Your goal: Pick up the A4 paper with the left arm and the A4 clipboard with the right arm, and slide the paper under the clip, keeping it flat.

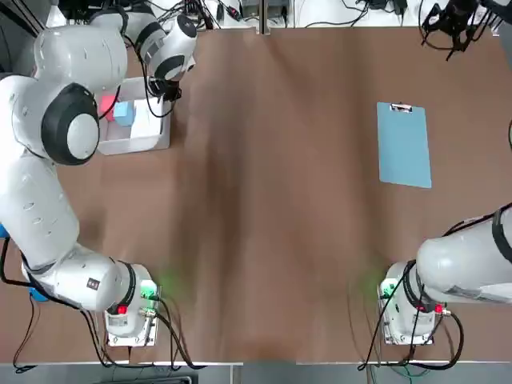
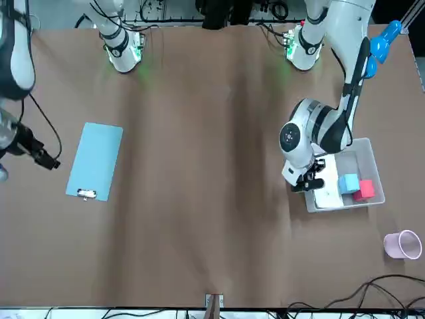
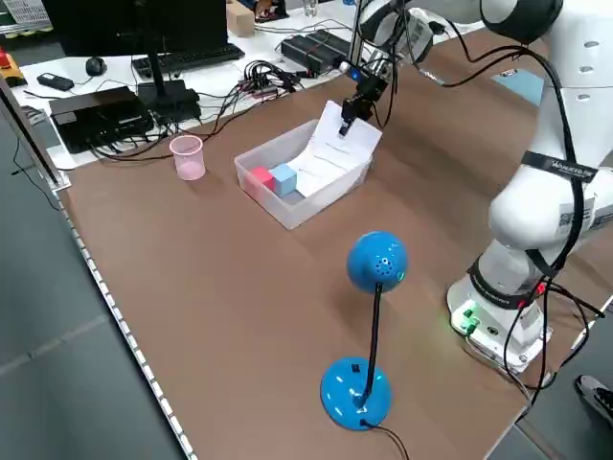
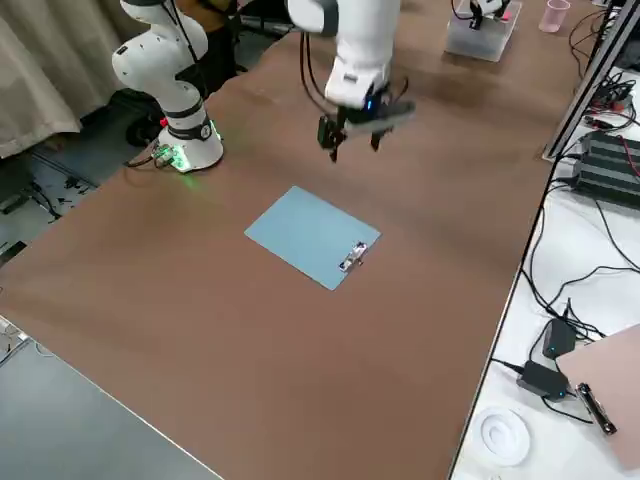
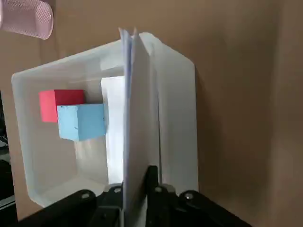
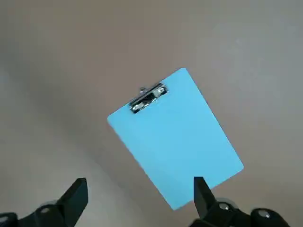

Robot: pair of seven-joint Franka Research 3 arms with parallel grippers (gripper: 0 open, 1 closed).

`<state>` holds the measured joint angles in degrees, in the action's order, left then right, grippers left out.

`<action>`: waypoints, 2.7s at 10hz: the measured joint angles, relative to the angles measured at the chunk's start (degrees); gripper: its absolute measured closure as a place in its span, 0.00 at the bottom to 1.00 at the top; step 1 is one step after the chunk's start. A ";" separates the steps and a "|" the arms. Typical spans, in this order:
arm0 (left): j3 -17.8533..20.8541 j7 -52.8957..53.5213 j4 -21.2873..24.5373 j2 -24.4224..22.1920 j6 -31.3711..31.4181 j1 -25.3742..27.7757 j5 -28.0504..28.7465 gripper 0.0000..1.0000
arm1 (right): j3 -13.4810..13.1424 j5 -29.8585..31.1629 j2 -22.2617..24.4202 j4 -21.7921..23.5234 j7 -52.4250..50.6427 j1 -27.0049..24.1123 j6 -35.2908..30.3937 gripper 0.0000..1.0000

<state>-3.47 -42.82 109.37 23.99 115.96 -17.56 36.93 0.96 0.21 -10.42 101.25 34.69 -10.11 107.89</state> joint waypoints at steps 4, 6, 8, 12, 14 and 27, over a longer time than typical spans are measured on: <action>0.06 -0.36 -0.13 -4.81 -0.41 1.72 -0.57 0.98 | 0.62 -0.10 -6.79 1.16 21.67 -1.38 9.59 0.06; 0.09 0.33 -1.23 -8.76 -1.74 4.35 -4.52 0.98 | 0.71 -0.11 -9.20 2.97 27.31 -1.34 16.86 0.07; 0.00 1.23 -4.98 -10.70 -8.06 4.57 -6.18 0.99 | 0.67 -0.12 -12.55 7.02 32.94 -1.37 26.61 0.07; -0.08 1.24 -13.49 -10.70 -17.40 4.22 -11.66 0.99 | 0.78 -0.11 -19.74 7.96 41.70 -0.53 33.50 0.11; 0.19 1.30 -19.18 -10.77 -20.89 5.15 -17.34 0.99 | 0.64 -0.11 -21.50 7.93 42.38 -0.68 34.12 0.12; 0.56 -10.97 -27.17 -11.95 -27.94 8.99 -32.81 0.99 | 0.10 -0.09 -24.45 7.93 43.11 -2.27 36.62 0.23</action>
<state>-2.91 -53.79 82.20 12.03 88.02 -8.58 4.12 1.06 0.13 -34.88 109.17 77.80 -12.39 144.50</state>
